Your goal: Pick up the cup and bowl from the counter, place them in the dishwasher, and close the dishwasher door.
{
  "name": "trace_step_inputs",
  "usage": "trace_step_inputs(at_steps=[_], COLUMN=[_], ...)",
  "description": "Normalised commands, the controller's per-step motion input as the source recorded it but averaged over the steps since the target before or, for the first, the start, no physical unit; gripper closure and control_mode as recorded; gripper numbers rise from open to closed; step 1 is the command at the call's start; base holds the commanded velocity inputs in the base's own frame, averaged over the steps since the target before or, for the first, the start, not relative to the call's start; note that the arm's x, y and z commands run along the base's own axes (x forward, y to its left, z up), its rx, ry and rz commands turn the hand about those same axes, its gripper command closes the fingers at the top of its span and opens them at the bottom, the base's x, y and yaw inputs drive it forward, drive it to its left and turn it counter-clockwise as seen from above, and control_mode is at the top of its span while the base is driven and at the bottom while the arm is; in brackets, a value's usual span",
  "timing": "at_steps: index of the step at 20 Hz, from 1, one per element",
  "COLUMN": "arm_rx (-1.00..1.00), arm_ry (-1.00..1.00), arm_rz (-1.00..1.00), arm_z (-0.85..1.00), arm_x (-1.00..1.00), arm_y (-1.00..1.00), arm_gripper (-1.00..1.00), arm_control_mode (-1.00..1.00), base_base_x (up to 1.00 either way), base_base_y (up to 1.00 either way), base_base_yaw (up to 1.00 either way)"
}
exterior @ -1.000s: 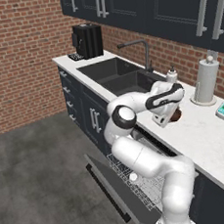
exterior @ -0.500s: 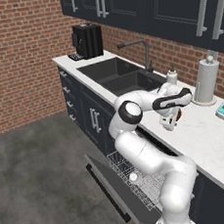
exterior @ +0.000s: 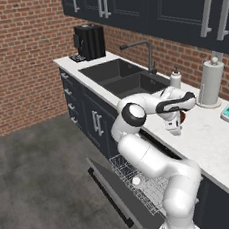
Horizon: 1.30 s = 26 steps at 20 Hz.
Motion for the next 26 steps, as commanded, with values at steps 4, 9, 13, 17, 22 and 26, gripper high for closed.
trace_step_inputs(at_steps=[4,9,13,17,22,26], arm_rx=[0.27,0.25,0.25,0.26,0.26,0.25], arm_ry=[0.46,0.5,0.53,0.54,0.57,0.61], arm_rz=[0.1,0.09,0.09,0.08,0.08,0.08], arm_z=[0.44,0.32,0.27,0.28,0.25,0.19], arm_x=[0.81,0.86,0.98,1.0,1.0,0.92], arm_y=[0.25,0.22,0.16,0.09,0.1,0.16], arm_gripper=[-1.0,-1.0,-1.0,-1.0,-1.0,1.0], arm_control_mode=[-1.0,-1.0,-1.0,-1.0,-1.0,-1.0], base_base_x=[0.0,0.0,0.0,0.0,0.0,0.0], base_base_y=[0.0,0.0,0.0,0.0,0.0,0.0], base_base_yaw=[0.0,0.0,0.0,0.0,0.0,0.0])
